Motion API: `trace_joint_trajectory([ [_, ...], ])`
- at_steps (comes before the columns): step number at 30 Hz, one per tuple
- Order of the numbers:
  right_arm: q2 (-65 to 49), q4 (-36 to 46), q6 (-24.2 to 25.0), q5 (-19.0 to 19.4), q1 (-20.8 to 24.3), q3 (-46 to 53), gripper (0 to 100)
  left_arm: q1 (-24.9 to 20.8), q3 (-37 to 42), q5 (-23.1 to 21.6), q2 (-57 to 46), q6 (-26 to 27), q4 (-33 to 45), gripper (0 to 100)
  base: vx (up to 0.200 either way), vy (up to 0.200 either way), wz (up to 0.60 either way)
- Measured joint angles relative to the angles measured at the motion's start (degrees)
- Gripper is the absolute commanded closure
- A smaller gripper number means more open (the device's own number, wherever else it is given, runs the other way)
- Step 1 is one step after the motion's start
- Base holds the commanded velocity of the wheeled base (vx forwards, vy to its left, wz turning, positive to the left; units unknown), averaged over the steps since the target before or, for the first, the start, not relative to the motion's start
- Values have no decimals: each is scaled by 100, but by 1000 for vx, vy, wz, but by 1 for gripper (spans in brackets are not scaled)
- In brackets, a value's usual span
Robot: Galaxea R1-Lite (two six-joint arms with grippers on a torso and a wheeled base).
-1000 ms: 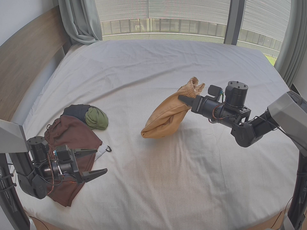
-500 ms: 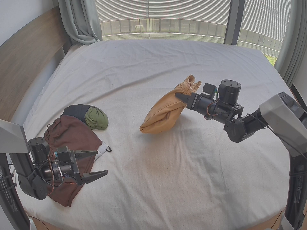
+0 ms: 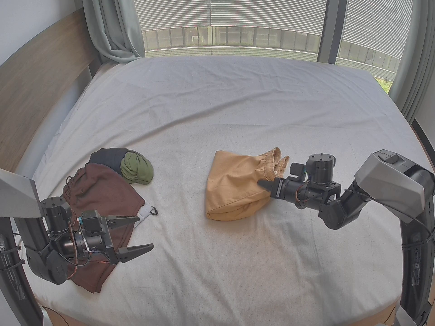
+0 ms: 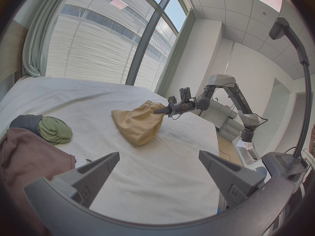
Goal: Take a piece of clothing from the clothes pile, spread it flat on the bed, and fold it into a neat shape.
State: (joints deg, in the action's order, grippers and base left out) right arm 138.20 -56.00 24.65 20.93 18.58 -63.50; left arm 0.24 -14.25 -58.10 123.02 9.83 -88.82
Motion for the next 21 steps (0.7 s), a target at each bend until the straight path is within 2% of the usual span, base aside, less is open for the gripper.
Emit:
trace_joint_trajectory([
  [7, 138, -791, -108, -156, -98, 603, 100, -22, 12, 2, 5, 0, -2, 0, 0, 0, 0],
  [8, 184, -859, -112, -163, -98, 636, 0, -24, 15, 7, 2, -4, -2, 0, 0, 0, 0],
  [16, 350, -1047, -119, -244, -56, 818, 0, -24, 9, 10, -11, -6, -2, 0, 0, 0, 0],
  [21, 251, -1086, -286, -295, -26, 1265, 0, -24, 4, 10, -17, -6, -2, 0, 0, 0, 0],
])
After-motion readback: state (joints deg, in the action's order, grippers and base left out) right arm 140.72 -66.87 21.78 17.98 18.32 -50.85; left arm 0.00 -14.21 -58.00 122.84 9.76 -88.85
